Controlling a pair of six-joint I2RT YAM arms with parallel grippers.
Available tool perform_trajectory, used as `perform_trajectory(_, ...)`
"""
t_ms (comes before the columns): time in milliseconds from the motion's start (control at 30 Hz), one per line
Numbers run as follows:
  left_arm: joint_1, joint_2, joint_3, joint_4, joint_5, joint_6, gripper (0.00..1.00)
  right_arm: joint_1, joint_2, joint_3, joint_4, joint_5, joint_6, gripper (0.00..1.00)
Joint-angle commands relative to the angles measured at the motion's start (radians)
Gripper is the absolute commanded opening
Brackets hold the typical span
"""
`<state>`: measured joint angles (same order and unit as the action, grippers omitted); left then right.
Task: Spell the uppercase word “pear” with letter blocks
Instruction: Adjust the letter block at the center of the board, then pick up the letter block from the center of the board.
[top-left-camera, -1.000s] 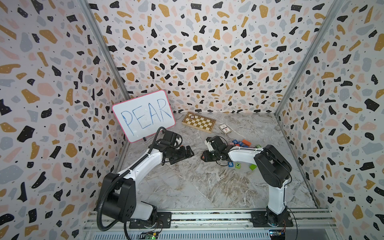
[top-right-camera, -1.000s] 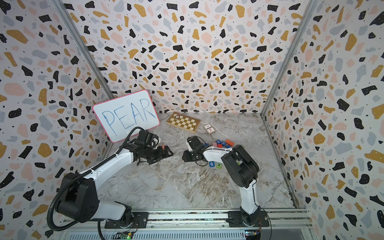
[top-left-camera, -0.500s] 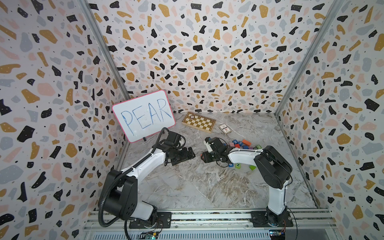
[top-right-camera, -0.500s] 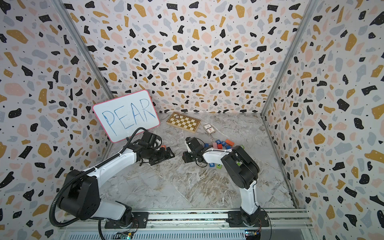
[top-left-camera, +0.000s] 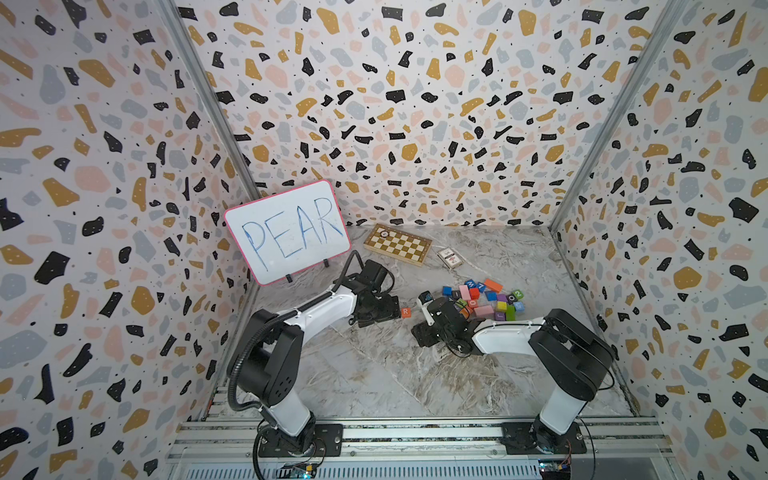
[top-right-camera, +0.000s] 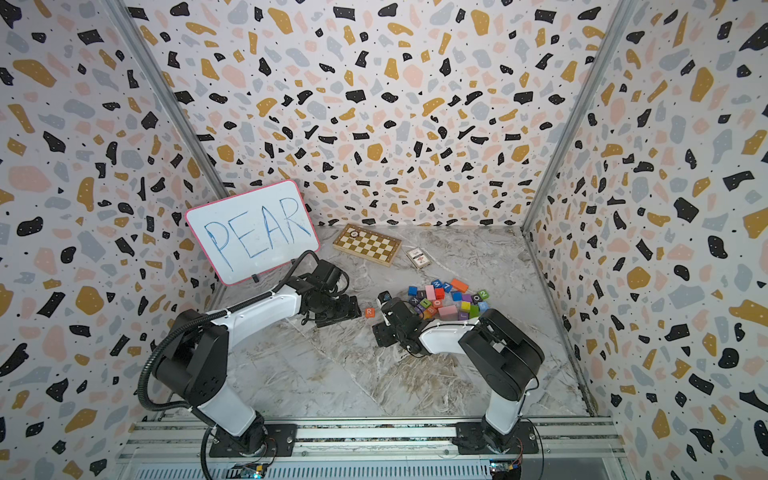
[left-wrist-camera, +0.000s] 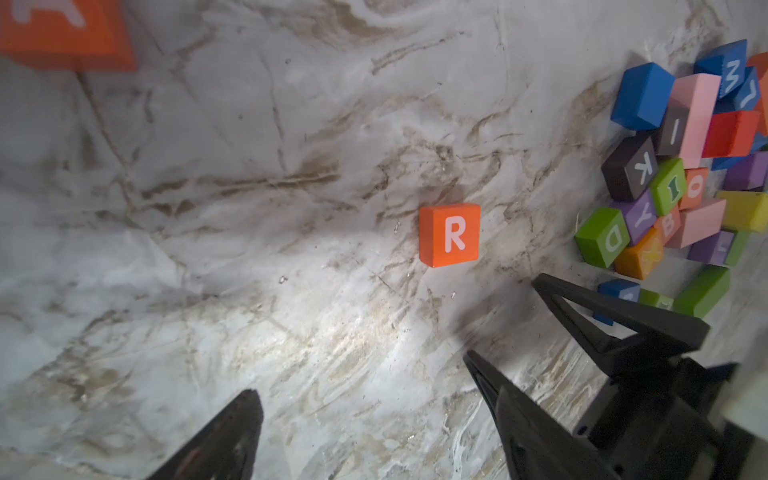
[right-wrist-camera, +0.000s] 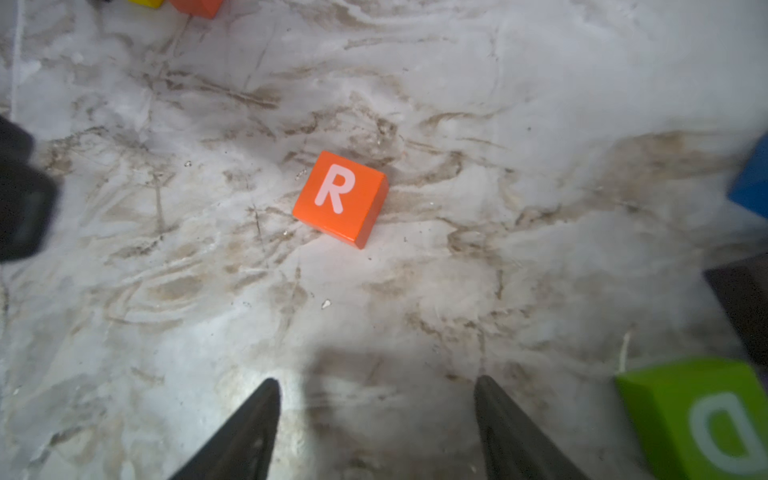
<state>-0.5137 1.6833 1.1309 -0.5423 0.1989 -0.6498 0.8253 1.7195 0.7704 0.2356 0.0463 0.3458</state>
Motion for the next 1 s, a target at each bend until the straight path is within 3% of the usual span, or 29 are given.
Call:
perform_trajectory(0,-0.024,0.058,0.077,-0.043,-0.062,-0.005,0.86,0.013,-0.051,-0.050,0.035,0.024,-0.024,0.87)
perform_trajectory(167,-0.053,0.132,0.160,-0.089,-0.128,-0.012,0.82,0.029,-0.112,-0.118,0.107,0.044,-0.040,1.00)
perform_trajectory(567,-0.113,0.310,0.358,-0.188,-0.258,-0.042,0.72,0.119,-0.259,-0.270,0.265,0.182,-0.129,1.00)
perform_trajectory(767,-0.130,0.388,0.430,-0.214,-0.261,-0.053,0.69,0.118,-0.319,-0.321,0.332,0.252,-0.177,1.00)
perform_trajectory(967,-0.141,0.453,0.479,-0.219,-0.248,-0.068,0.65,0.109,-0.300,-0.308,0.333,0.242,-0.180,1.00)
